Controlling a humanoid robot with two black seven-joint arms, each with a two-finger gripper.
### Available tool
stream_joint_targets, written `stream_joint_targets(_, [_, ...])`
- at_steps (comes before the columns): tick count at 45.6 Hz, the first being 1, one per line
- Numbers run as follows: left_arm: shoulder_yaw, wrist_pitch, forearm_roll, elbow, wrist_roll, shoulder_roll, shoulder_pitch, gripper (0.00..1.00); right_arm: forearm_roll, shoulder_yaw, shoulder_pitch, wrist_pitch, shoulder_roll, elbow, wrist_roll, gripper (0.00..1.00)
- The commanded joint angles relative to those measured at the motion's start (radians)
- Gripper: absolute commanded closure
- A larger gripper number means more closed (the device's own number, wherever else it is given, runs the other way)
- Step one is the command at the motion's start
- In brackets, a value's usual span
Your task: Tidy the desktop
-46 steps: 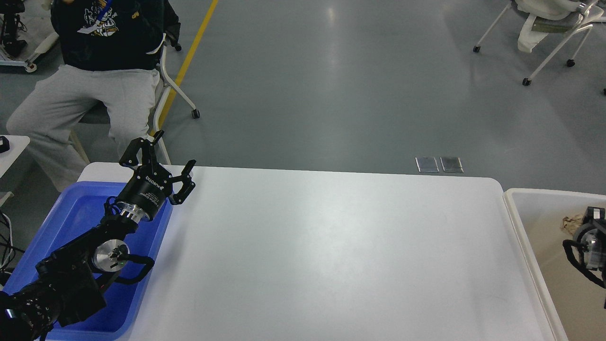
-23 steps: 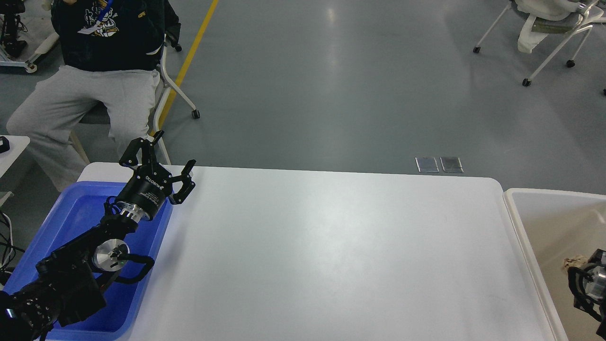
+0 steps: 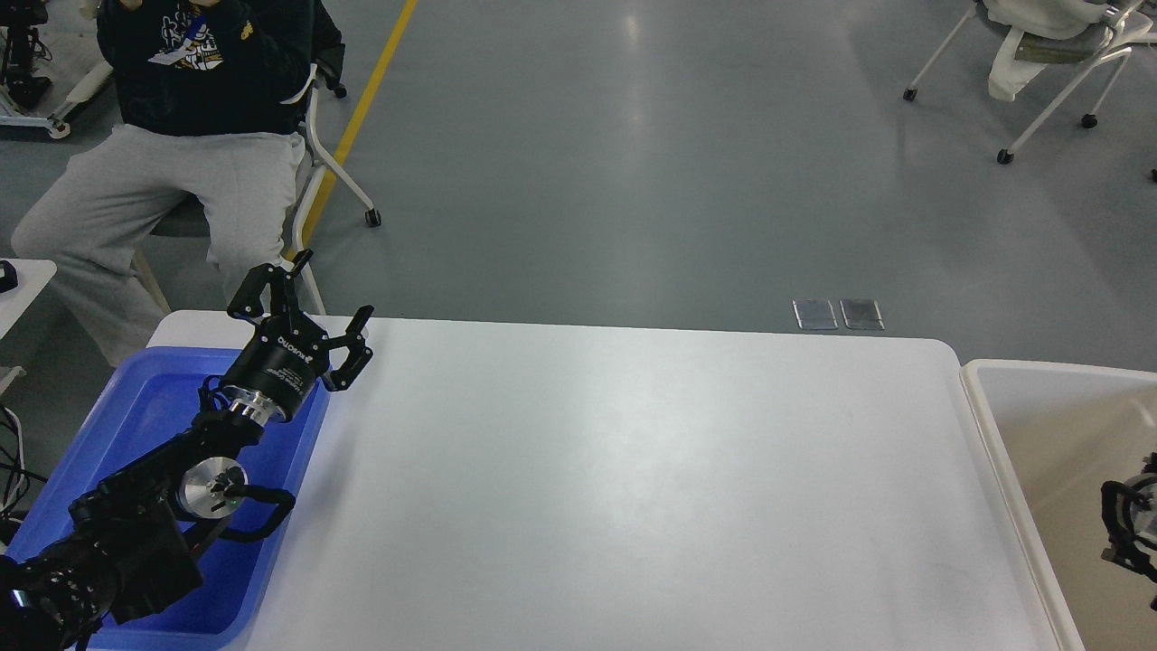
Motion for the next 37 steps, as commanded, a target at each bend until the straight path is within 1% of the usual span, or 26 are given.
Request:
stream_joint_targets(1, [0.0,0.0,0.0,0.0,0.0,0.0,0.0,0.0,0.004,0.014,0.113,0.005,-0.002,0.006,0.001,0.0])
stream_joint_targets(4, [0.0,0.0,0.0,0.0,0.0,0.0,0.0,0.0,0.013,0.02,0.154,0.012,-0.003,0.013,0.001,0.0])
stream_joint_targets(6, [0.001,0.0,0.0,0.0,0.0,0.0,0.0,0.0,0.015,0.04,0.18,0.045,-0.002,0.024,0.001,0.0])
stream_joint_targets(9, [0.0,0.0,0.0,0.0,-0.002,0.0,0.0,0.0,0.016,0.108,0.205,0.123,-0.003,0.045,0.001,0.0])
stream_joint_targets(17, [0.001,0.0,0.0,0.0,-0.002,0.0,0.0,0.0,0.016,0.391,0.223,0.38,0.003,0.131,0.0,0.0])
stream_joint_targets(23, [0.001,0.0,0.0,0.0,-0.002,0.0,0.0,0.0,0.016,0.471,0.213,0.489,0.018,0.274,0.0,0.0])
stream_joint_targets(26, [0.001,0.0,0.0,0.0,-0.002,0.0,0.0,0.0,0.018,0.485,0.208,0.52,0.043,0.341,0.0,0.0])
stream_joint_targets(29, [0.001,0.0,0.0,0.0,-0.002,0.0,0.0,0.0,0.016,0.498,0.205,0.526,0.081,0.387,0.001,0.0])
stream_joint_targets(37, [0.001,0.0,0.0,0.0,-0.002,0.0,0.0,0.0,0.013,0.482,0.208,0.526,0.219,0.409,0.0,0.0])
